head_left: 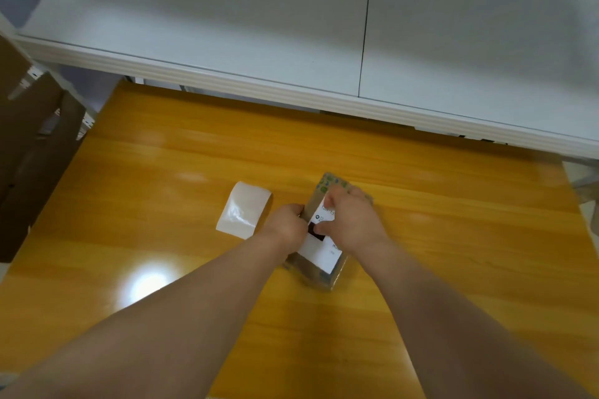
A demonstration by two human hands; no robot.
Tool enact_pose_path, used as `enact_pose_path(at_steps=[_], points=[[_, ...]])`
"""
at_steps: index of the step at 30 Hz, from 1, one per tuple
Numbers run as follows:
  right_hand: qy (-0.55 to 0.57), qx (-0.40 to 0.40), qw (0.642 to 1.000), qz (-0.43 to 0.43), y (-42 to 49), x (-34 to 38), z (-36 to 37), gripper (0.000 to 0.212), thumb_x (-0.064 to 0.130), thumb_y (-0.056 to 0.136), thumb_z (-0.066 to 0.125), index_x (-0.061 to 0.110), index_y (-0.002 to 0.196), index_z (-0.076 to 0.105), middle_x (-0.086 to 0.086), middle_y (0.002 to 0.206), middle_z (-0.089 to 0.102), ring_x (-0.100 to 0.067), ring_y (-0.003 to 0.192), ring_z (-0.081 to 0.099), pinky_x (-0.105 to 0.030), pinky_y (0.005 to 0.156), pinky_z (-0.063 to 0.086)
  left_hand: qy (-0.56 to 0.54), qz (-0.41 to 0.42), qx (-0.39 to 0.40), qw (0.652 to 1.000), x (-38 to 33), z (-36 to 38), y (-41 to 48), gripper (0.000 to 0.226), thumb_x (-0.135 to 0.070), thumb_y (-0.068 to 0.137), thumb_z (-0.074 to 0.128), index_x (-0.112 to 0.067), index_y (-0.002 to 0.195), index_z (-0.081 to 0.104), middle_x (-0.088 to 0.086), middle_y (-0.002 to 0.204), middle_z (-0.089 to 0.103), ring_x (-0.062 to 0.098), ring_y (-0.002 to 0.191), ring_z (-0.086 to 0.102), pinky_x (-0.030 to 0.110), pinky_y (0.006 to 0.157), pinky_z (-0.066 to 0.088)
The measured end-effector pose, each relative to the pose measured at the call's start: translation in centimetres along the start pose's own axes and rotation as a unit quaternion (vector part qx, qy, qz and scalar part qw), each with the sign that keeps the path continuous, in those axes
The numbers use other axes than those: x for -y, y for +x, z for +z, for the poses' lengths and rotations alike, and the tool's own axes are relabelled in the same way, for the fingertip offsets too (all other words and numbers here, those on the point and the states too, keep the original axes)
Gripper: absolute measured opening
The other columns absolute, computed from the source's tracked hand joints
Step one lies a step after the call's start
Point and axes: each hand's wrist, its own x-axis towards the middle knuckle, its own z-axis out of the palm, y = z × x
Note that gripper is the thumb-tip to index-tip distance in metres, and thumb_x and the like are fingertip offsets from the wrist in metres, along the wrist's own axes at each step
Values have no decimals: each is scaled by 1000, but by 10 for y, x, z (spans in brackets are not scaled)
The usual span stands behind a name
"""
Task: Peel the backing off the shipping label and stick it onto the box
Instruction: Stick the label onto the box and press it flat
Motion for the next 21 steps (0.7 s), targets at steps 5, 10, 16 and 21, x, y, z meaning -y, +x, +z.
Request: enact_pose_path(at_steps=[5, 10, 16, 21], points=[[-62, 47, 995, -67, 4, -3, -6, 76, 21, 74, 84, 32, 139, 46, -9, 136, 36, -30, 124, 44, -38, 92, 50, 64, 52, -3, 997, -5, -9, 3, 39, -8, 100, 45, -16, 136, 59, 10, 124, 68, 29, 109, 62, 37, 89, 51], [-69, 42, 993, -84, 5, -6, -6, 80, 22, 73, 85, 35, 142, 46, -3, 141, 33, -25, 128, 42, -34, 97, 45, 41, 42, 17, 998, -2, -2, 0, 61, -17, 85, 68, -24, 142, 48, 1, 124, 67, 24, 111, 63, 42, 92, 54], [-81, 94, 990, -67, 11, -3, -13, 80, 20, 74, 83, 40, 141, 45, -10, 139, 33, -28, 115, 52, -33, 86, 50, 34, 40, 3, 999, -2, 3, 3, 58, -5, 81, 70, -17, 135, 54, 3, 114, 69, 22, 103, 63, 29, 76, 49], [-77, 66, 994, -45, 16, 2, -10, 55, 18, 85, 73, 33, 132, 50, -13, 139, 34, -26, 90, 55, -36, 79, 54, 55, 19, 23, 998, -8, -6, 8, 53, 4, 85, 65, -20, 132, 61, 0, 101, 68, 19, 95, 63, 27, 76, 50]])
